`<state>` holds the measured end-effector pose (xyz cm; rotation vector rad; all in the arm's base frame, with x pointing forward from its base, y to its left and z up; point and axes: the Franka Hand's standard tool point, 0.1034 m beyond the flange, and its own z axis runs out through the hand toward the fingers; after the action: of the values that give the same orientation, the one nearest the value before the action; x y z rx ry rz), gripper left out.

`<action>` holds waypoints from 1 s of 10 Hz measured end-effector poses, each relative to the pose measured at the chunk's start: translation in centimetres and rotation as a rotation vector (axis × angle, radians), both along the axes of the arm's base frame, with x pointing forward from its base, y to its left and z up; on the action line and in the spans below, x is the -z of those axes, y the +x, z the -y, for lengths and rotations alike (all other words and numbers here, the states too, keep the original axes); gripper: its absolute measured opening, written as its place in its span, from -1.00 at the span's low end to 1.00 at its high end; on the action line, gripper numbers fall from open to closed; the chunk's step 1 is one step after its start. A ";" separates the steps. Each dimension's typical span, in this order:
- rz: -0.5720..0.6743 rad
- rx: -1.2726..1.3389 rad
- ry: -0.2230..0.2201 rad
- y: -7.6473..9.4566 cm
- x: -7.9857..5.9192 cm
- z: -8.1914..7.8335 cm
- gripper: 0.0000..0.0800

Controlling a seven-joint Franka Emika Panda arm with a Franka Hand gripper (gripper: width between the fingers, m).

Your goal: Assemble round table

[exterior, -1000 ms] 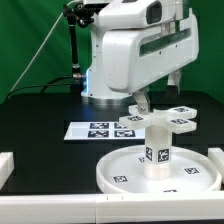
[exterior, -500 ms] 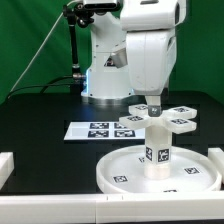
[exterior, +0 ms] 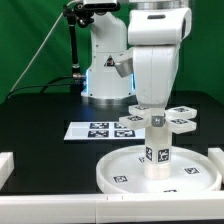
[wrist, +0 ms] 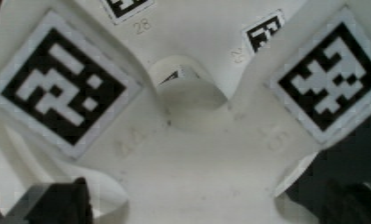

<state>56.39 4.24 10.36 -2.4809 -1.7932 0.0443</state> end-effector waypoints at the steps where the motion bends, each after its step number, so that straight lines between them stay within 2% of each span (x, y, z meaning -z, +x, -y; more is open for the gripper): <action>1: -0.004 0.001 -0.001 -0.1 0.2 0.1 0.62; 5: -0.012 0.011 -0.003 -0.3 0.7 0.3 0.62; 7: -0.013 0.016 -0.004 -0.3 0.7 0.4 0.56; 8: -0.013 0.019 -0.004 -0.3 0.7 0.5 0.13; 10: -0.015 0.066 -0.007 -0.3 0.7 0.6 0.12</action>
Offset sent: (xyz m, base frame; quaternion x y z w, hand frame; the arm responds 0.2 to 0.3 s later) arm -0.0006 0.0028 -0.0036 -0.0028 0.0002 -0.0046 1.0000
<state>56.09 3.69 9.65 -2.5361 -1.7067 0.0655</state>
